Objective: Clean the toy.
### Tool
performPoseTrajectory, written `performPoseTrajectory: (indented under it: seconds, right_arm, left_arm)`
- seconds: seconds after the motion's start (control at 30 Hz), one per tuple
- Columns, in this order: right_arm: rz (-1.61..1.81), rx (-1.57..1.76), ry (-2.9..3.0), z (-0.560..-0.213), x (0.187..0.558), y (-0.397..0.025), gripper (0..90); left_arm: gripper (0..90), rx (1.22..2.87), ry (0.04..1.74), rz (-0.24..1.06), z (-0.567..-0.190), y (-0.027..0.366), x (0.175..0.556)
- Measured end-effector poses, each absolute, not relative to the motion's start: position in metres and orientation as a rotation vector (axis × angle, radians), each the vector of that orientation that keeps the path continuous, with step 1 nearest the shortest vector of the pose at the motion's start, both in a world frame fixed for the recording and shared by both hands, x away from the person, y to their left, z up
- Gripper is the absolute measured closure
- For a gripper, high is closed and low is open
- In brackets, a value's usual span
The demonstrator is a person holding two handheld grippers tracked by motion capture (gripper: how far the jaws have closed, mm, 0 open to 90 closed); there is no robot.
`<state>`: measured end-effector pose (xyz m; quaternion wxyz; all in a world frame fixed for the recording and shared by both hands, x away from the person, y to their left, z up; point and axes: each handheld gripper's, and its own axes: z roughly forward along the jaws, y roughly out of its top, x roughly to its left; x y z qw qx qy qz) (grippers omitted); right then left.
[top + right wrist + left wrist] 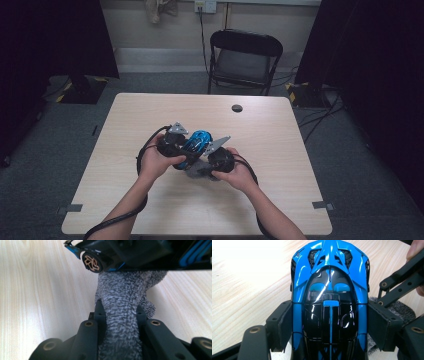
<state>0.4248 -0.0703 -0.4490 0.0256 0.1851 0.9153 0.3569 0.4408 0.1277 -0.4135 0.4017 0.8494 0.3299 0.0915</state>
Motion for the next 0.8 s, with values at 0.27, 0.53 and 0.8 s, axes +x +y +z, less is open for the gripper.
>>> performPoseTrajectory:
  seconds: [0.27, 0.53, 0.8]
  right_arm:
    - [1.08, 0.723, 2.752, -0.447, 0.439, -0.101, 73.4]
    - [1.058, 0.834, 2.646, -0.425, 0.453, -0.131, 73.4]
    - [1.052, 0.793, 2.652, -0.42, 0.453, -0.126, 73.4]
  left_arm:
    - [28.0, 2.166, 0.821, 0.242, -0.411, 0.137, 0.435]
    - [28.0, 2.18, 0.835, 0.231, -0.418, 0.146, 0.43]
    - [28.0, 2.193, 0.826, 0.219, -0.421, 0.139, 0.429]
